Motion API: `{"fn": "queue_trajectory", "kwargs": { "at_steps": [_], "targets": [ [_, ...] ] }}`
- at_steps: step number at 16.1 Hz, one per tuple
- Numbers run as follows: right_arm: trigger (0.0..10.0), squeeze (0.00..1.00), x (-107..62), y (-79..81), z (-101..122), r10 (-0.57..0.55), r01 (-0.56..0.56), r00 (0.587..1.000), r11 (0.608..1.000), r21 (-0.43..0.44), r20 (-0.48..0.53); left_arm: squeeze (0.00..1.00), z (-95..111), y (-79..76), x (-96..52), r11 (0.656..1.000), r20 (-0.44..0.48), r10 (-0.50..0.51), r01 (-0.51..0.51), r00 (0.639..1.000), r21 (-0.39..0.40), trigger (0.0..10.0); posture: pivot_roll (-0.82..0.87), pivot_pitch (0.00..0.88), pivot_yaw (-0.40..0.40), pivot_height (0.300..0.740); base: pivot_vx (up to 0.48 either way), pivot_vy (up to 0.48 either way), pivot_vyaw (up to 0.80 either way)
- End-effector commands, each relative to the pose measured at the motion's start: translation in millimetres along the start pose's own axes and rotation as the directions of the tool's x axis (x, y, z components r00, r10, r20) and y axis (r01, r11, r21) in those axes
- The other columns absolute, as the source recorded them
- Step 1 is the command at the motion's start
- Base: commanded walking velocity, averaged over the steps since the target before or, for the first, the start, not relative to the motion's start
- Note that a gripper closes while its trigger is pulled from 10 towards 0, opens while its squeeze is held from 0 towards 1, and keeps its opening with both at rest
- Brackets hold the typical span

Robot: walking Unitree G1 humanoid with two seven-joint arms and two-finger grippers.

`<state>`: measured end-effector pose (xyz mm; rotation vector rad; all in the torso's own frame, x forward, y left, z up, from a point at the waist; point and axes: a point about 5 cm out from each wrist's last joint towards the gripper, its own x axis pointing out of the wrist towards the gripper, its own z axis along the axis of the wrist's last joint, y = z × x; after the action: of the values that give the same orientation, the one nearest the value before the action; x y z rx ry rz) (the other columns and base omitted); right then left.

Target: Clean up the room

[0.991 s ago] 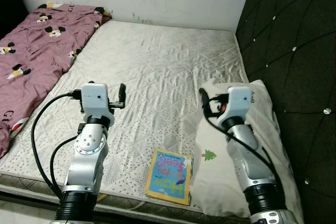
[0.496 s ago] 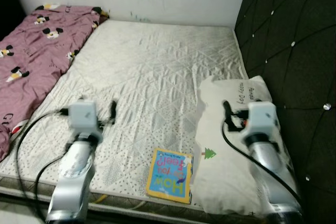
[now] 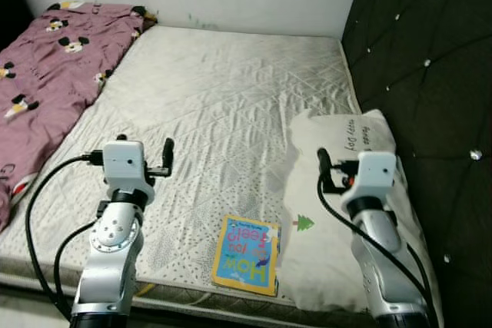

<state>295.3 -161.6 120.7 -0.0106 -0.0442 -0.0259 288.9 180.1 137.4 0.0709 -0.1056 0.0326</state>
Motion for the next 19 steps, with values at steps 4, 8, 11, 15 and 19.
{"fn": "queue_trajectory", "kwargs": {
  "at_steps": [4, 8, 11, 15, 19],
  "targets": [
    [10.0, 0.0, -6.2, -7.0, 0, -0.062, 0.062, 0.998, 0.998, 0.007, 0.008, 0.0, 2, -10.6, 12.0, 0.998, -0.006, -0.059, 0.059, 0.998, -0.001, 10.0, -0.04, 0.062, 0.083, 0.74, 0.0, 0.0, 0.0],
    [10.0, 0.0, -4.1, -3.0, 0, -0.007, 0.007, 1.0, 1.0, -0.021, -0.005, 0.0, 0, -8.1, 6.8, 1.0, -0.01, -0.015, 0.015, 1.0, -0.018, 10.0, -0.02, 0.075, 0.036, 0.74, 0.0, 0.0, 0.0],
    [10.0, 0.0, 2.3, 3.6, 2, 0.041, -0.041, 0.999, 0.998, -0.044, -0.005, 0.0, -1, -8.0, -0.8, 1.0, -0.011, 0.008, -0.008, 1.0, -0.018, 10.0, 0.01, 0.086, -0.009, 0.74, 0.0, 0.0, 0.0],
    [10.0, 0.0, 10.1, 10.6, 3, 0.083, -0.083, 0.996, 0.996, -0.037, -0.011, 0.0, -3, 0.6, -7.8, 0.998, -0.021, 0.059, -0.06, 0.998, -0.024, 10.0, 0.03, 0.099, -0.028, 0.74, 0.0, 0.0, 0.0],
    [10.0, 0.0, 10.7, 10.6, 3, 0.084, -0.084, 0.996, 0.996, -0.032, -0.012, 0.0, -3, -0.9, -6.3, 0.997, -0.035, 0.052, -0.054, 0.998, -0.058, 10.0, 0.02, 0.101, -0.022, 0.74, 0.0, 0.0, 0.0]
  ]
}}
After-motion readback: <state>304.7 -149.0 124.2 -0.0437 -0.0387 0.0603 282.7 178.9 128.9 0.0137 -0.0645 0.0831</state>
